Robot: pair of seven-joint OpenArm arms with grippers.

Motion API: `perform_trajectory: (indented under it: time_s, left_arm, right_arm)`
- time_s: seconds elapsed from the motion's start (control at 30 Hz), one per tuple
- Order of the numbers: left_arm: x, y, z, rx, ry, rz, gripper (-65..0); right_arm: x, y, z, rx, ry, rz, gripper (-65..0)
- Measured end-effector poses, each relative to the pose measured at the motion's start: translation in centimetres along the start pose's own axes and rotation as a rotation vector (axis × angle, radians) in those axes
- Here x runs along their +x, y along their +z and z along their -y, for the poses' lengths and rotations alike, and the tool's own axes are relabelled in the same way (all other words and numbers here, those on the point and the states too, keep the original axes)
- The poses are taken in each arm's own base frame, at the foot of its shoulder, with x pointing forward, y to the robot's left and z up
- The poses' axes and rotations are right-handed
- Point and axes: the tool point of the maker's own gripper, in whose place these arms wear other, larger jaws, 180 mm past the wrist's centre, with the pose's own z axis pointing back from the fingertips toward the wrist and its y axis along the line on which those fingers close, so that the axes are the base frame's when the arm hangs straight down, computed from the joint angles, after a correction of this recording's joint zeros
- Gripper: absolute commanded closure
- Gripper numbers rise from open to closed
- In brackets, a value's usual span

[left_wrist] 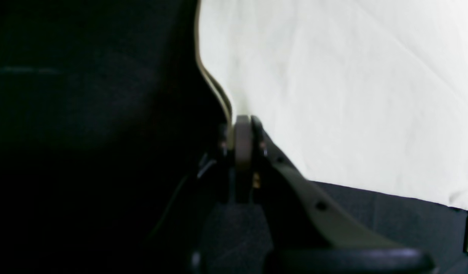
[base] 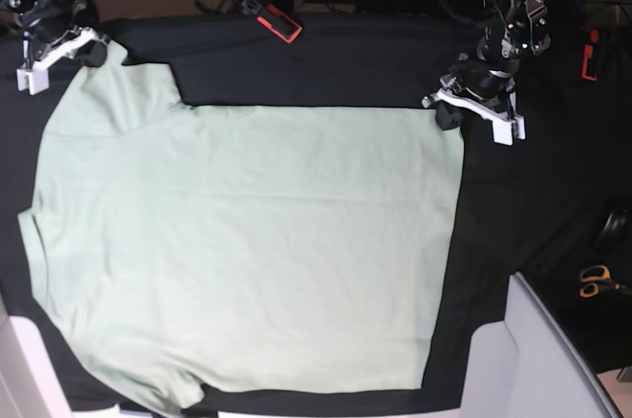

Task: Fold the T-shirt properly
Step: 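Close both grippers on the shoulder corners of the green shirt, then drag the shoulder edge with both grippers toward the hem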

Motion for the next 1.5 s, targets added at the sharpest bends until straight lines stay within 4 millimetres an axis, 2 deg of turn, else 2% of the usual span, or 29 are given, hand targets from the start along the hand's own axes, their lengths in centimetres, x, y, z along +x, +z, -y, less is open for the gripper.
perform_trajectory:
  time_s: [0.2, 0.43, 0.6, 0.7, 0.87, 0.97, 1.1, 1.33, 1.5]
  left_arm:
    - [-0.2, 0.5, -0.1, 0.002, -0.009, 0.001, 0.0]
    - [-1.3, 2.3, -0.2, 0.019, -0.055, -0.035, 0.0]
    - [-1.4, 3.5, 0.1, 0.021, -0.078, -0.036, 0.0]
    - [-0.9, 4.3, -0.9, 0.099, -0.048, -0.016, 0.0]
    - [1.0, 4.8, 0.0, 0.094, -0.069, 0.033, 0.0]
    - [1.4, 4.8, 0.2, 0.089, -0.072, 0.043, 0.0]
    - [0.5, 4.5, 0.3, 0.087, -0.069, -0.015, 0.0]
    - [3.1, 3.2, 1.6, 0.059, -0.073, 0.012, 0.0]
    - [2.4, 1.8, 1.5, 0.064, -0.049, -0.064, 0.0]
  right_arm:
    - [-0.9, 2.0, 1.2, -0.06, 0.073, -0.053, -0.1]
    - [1.4, 3.3, 1.2, -0.094, 0.163, -0.058, -0.1]
    - [3.1, 3.0, 0.2, -0.077, 0.254, -0.059, -0.1]
    - [3.4, 2.7, -0.2, -0.07, 0.26, -0.073, -0.1]
    - [3.7, 2.7, -0.1, -0.077, 0.262, -0.089, -0.1]
    - [3.8, 2.6, -0.1, -0.076, 0.264, -0.086, -0.1]
    - [4.3, 2.5, -0.2, -0.075, 0.268, -0.081, -0.1]
    - [7.9, 2.3, -0.7, -0.074, 0.303, -0.018, -0.1]
    - [10.2, 2.3, -0.1, -0.092, 0.323, -0.016, -0.1]
